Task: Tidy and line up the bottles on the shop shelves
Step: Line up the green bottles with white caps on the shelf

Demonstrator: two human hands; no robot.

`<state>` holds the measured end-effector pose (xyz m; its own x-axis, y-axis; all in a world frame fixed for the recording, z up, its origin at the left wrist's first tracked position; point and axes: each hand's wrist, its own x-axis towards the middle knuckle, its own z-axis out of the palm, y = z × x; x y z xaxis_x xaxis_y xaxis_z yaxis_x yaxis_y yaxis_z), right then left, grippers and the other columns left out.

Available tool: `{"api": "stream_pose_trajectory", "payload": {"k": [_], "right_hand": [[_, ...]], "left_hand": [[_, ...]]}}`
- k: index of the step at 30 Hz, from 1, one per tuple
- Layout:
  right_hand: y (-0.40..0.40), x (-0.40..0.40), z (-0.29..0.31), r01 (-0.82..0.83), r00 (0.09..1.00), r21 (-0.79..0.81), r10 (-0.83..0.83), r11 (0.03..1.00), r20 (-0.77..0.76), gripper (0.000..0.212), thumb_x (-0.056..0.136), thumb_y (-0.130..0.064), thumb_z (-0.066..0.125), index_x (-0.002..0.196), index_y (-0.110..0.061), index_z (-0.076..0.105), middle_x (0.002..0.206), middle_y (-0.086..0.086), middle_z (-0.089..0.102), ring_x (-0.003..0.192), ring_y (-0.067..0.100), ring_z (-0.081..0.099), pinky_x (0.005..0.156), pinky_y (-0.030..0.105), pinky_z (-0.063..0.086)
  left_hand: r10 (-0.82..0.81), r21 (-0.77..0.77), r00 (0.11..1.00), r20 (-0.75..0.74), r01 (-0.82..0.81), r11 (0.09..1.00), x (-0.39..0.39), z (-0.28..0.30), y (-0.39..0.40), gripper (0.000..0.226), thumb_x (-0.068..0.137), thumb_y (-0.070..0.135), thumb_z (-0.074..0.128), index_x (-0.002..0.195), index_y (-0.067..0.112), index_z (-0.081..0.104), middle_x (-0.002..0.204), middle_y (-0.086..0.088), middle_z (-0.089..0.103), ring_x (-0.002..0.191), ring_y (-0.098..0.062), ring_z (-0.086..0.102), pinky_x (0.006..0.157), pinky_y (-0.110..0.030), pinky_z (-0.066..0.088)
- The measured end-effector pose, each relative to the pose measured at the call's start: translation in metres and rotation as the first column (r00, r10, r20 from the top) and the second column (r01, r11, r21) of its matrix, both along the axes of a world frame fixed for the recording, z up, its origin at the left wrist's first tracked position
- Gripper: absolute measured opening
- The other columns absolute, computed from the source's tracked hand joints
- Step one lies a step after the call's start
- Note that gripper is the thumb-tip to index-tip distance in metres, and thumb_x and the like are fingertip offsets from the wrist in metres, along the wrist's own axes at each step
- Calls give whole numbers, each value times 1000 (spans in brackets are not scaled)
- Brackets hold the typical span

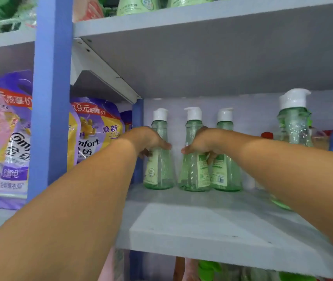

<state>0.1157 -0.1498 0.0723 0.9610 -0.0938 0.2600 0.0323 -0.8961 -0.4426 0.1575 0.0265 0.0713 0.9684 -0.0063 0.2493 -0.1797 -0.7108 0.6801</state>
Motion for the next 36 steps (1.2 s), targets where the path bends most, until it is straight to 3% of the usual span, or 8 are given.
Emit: {"api": "stream_pose_trajectory", "payload": {"k": [4, 9, 14, 17, 23, 29, 34, 36], "right_hand": [[5, 20, -7, -35, 999, 98, 31, 995, 34, 70, 86, -38, 81, 132, 0, 46, 119, 18, 64, 98, 37, 70, 83, 50, 63], [1, 35, -17, -177, 983, 229, 159, 957, 96, 60, 90, -48, 73, 132, -11, 50, 122, 10, 65, 104, 30, 67, 89, 47, 60], [-10, 41, -10, -224, 974, 331, 194, 917, 119, 36, 94, -29, 73, 122, -10, 62, 113, 9, 72, 97, 24, 71, 88, 38, 60], [-6, 45, -16, -214, 969, 322, 159, 922, 188, 43, 85, -38, 82, 114, -12, 63, 103, 6, 71, 90, 20, 69, 75, 32, 58], [14, 53, -9, -131, 945, 306, 25, 943, 327, 58, 75, -60, 81, 106, -16, 60, 100, 3, 66, 89, 22, 68, 80, 38, 60], [-3, 54, 4, -327, 940, 397, 253, 857, 228, 31, 90, -19, 75, 116, -5, 65, 106, 13, 75, 93, 26, 75, 90, 40, 61], [-1, 56, -1, -249, 945, 333, 154, 909, 289, 57, 82, -53, 79, 119, -15, 58, 109, 3, 65, 99, 23, 66, 81, 36, 59], [7, 60, -7, -227, 935, 342, 106, 912, 338, 59, 81, -47, 82, 121, -13, 57, 111, 4, 65, 100, 24, 67, 86, 40, 59]], "left_hand": [[109, 160, 979, 174, -137, 978, 17, -9, 12, 92, 71, 66, 82, 141, 15, 50, 138, -11, 59, 121, -33, 60, 101, -43, 53], [51, -229, 995, 89, -29, 973, 15, -5, 14, 40, 91, 24, 70, 123, 4, 59, 119, -19, 68, 103, -35, 69, 95, -50, 58], [8, -198, 996, 84, 9, 980, 10, -4, 11, 40, 94, 23, 73, 126, 5, 57, 118, -18, 69, 102, -34, 71, 90, -53, 60], [3, -196, 994, 107, 19, 980, 15, -5, 12, 44, 92, 27, 77, 126, 9, 57, 117, -15, 68, 99, -30, 71, 87, -52, 61], [9, -231, 990, 141, 24, 973, 16, -10, 11, 46, 90, 32, 78, 127, 12, 59, 118, -13, 68, 101, -30, 70, 86, -52, 62], [25, -241, 990, 139, 9, 971, 17, -12, 13, 43, 93, 32, 75, 127, 9, 60, 121, -15, 68, 105, -32, 70, 91, -51, 60], [26, -234, 988, 155, 11, 972, 15, -13, 13, 44, 92, 32, 76, 128, 10, 61, 122, -14, 67, 108, -33, 69, 92, -51, 59], [23, -232, 986, 163, 16, 972, 13, -14, 13, 44, 93, 33, 75, 129, 11, 60, 123, -15, 67, 109, -33, 68, 94, -50, 59]]}}
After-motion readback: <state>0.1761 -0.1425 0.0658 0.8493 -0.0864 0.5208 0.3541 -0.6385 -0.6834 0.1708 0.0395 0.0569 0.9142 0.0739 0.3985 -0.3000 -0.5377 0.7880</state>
